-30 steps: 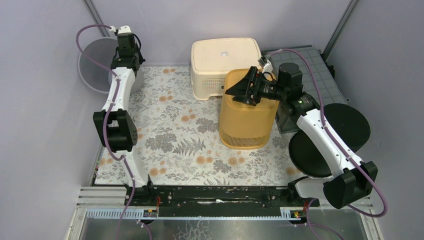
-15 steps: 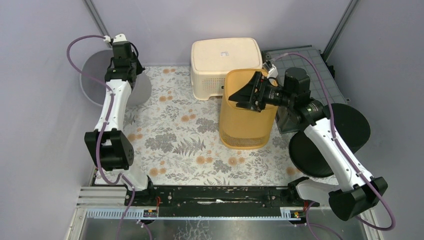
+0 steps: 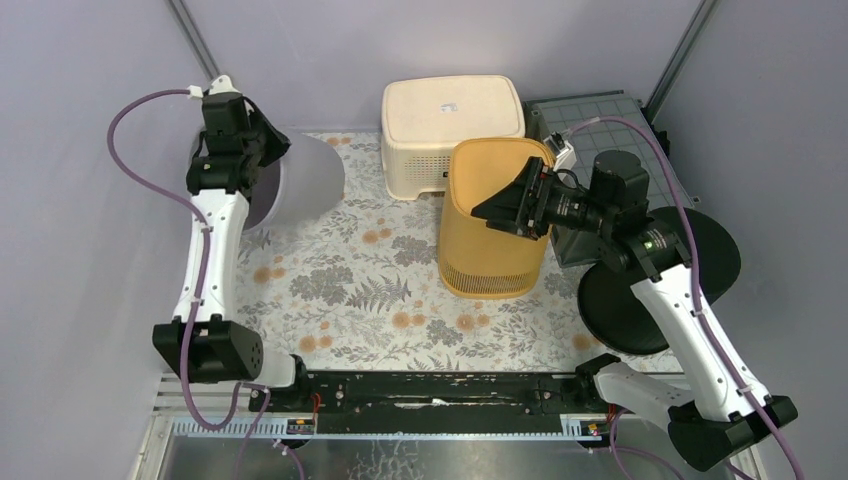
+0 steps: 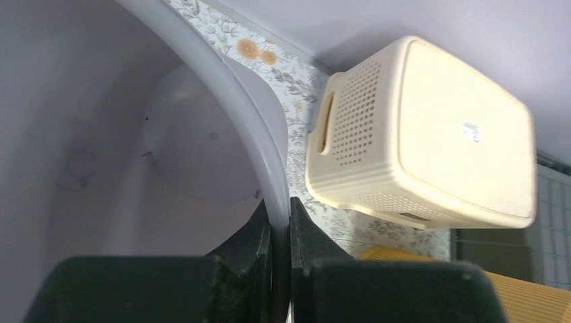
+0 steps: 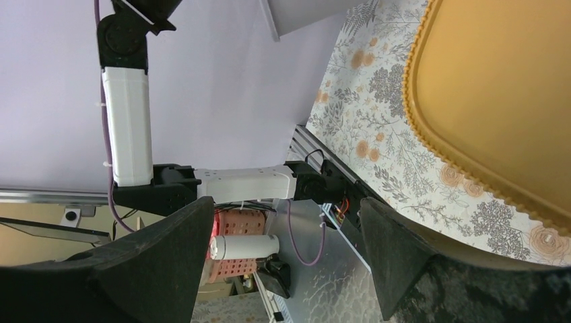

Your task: Turn the large container upside down

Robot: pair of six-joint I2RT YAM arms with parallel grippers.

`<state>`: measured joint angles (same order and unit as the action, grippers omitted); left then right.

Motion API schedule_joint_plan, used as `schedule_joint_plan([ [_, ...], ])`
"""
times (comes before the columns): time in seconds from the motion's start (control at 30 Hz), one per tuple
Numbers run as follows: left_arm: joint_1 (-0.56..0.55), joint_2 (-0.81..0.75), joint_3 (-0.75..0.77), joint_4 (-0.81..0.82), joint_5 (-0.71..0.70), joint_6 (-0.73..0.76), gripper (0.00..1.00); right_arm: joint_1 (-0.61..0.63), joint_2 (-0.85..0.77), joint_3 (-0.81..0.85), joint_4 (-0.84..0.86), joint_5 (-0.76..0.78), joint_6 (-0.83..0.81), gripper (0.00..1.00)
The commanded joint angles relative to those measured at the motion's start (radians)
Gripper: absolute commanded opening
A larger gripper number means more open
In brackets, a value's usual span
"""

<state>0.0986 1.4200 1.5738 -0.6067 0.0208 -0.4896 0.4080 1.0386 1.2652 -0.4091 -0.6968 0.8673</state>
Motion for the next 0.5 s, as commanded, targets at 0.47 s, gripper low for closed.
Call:
schedule_joint_plan([
  [0.47,0.064,-0.174,0.009,0.322,0.379,-0.378,0.0,0.009,-0.031,0.078,-0.066,0.016,-0.034,0.86],
])
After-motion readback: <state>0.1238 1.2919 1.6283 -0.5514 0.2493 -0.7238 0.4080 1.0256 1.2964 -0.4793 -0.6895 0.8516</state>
